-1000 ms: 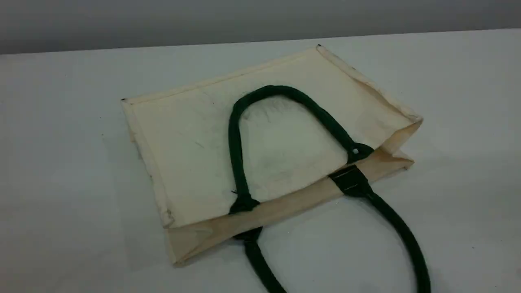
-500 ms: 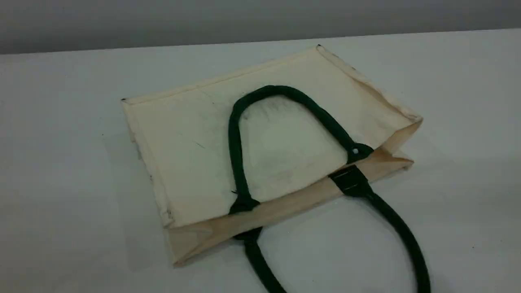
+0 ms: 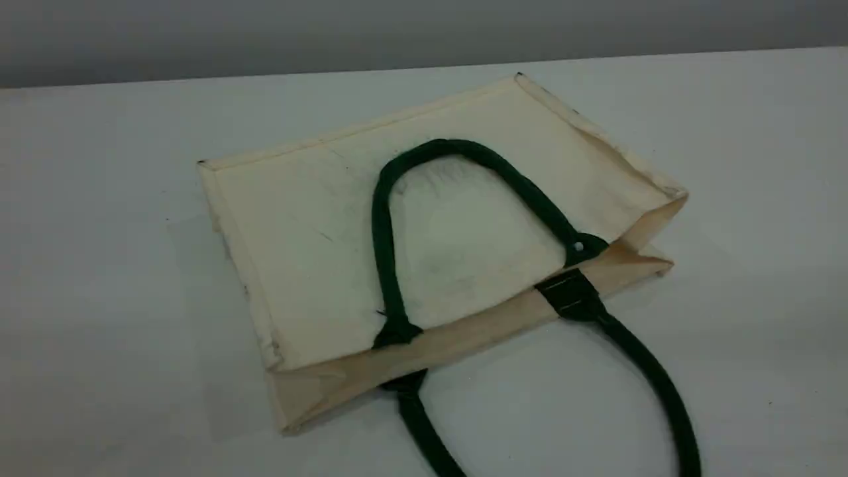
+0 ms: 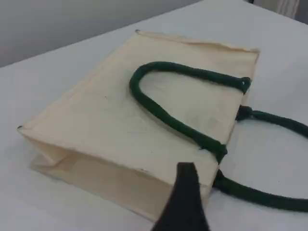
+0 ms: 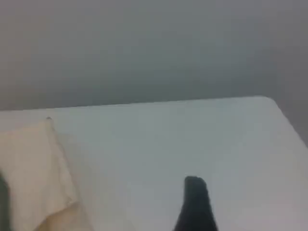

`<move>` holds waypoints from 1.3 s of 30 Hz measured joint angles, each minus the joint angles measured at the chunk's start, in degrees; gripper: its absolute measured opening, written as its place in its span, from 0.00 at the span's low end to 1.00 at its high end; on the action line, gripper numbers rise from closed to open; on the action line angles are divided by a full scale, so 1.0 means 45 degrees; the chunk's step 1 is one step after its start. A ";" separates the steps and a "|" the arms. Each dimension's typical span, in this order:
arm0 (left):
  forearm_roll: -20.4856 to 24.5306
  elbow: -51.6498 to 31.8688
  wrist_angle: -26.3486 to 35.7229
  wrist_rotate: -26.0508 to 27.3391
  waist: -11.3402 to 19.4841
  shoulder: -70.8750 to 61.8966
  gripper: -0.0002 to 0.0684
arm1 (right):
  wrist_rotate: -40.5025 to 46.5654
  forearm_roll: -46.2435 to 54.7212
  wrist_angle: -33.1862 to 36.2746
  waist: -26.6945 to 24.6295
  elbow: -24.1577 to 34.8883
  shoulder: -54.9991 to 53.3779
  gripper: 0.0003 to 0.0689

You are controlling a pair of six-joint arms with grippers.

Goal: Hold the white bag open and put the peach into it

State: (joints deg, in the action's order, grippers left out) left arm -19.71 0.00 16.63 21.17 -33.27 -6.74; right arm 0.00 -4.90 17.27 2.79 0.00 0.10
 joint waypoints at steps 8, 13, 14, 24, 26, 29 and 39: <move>0.0000 0.0000 0.0011 0.0000 0.0000 0.0000 0.84 | 0.0000 -0.0124 0.0000 -0.0282 0.0000 -0.0023 0.62; 0.0000 0.0000 0.0011 0.0000 0.0000 0.0000 0.84 | 0.0000 -0.0124 0.0011 -0.0282 0.0000 -0.0023 0.59; 0.0000 0.0000 0.0011 0.0000 0.0000 0.0000 0.84 | 0.0000 -0.0124 0.0011 -0.0282 0.0000 -0.0023 0.59; 0.0000 0.0000 0.0011 0.0000 0.0000 0.0000 0.84 | 0.0000 -0.0124 0.0011 -0.0270 0.0000 -0.0023 0.56; 0.0000 0.0000 0.0011 0.0000 0.0000 0.0000 0.84 | 0.0000 -0.0124 0.0011 -0.0270 0.0000 -0.0023 0.56; 0.0000 0.0000 0.0011 0.0000 0.0011 0.0016 0.84 | 0.0000 -0.0124 0.0011 -0.0270 0.0000 -0.0023 0.56; 0.1335 0.0000 0.0166 0.0000 0.2495 0.1504 0.84 | 0.0000 -0.0124 0.0013 -0.0270 0.0000 -0.0023 0.56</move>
State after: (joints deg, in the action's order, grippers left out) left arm -13.70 0.00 17.38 21.17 -22.04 0.03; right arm 0.00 -5.46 17.32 1.57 0.00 0.00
